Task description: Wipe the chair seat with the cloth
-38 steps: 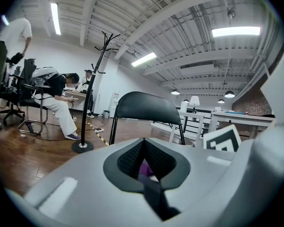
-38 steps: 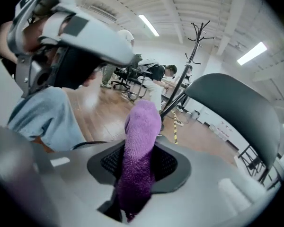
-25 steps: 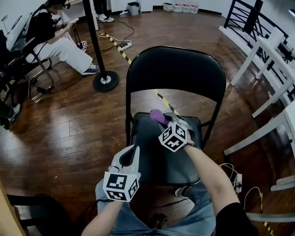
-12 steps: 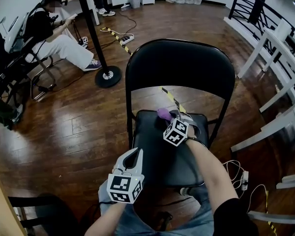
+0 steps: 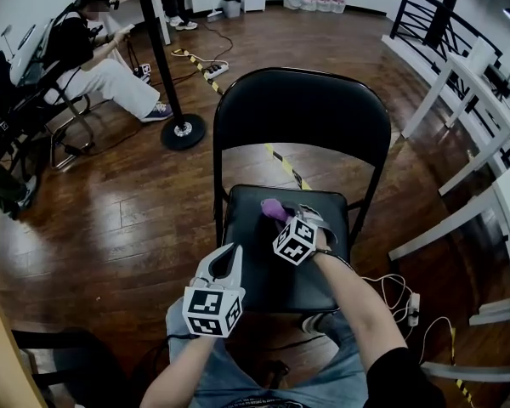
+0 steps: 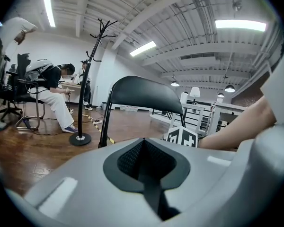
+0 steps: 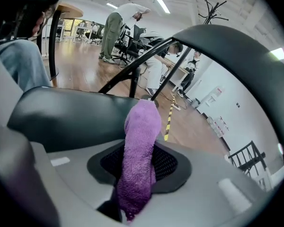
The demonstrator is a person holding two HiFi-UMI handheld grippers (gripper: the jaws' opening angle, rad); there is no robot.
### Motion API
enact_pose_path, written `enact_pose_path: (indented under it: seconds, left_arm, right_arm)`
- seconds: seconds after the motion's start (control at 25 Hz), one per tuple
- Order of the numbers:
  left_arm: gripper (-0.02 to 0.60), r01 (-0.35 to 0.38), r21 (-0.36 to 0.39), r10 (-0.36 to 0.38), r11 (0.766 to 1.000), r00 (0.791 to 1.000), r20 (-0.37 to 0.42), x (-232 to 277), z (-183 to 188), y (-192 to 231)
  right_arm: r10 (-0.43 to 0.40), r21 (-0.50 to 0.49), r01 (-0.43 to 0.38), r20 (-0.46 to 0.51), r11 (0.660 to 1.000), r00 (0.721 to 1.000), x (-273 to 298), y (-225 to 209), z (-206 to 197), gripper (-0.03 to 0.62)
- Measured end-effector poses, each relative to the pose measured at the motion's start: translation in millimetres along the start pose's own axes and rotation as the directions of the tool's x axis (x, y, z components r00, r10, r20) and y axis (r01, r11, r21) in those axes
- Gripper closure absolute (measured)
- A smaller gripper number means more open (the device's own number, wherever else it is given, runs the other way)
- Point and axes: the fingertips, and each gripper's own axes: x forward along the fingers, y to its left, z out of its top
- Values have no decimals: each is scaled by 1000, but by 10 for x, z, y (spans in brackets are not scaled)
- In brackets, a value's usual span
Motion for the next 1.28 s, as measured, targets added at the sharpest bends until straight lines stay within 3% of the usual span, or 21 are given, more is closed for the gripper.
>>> enact_pose_path:
  seconds: [0.52, 0.76, 1.28]
  left_arm:
    - [577, 24, 20, -25, 1000, 999, 32, -288, 35, -273]
    - [577, 37, 26, -38, 999, 998, 43, -358, 42, -406]
    - [577, 70, 44, -72, 997, 997, 36, -403, -2, -650]
  right_arm:
    - [77, 45, -80, 66, 996, 995, -703, 1117, -38, 476]
    - [102, 23, -105, 95, 994, 990, -1038, 1573, -65, 476]
    - [115, 63, -122, 110, 991, 987, -1389, 2021, -210, 476]
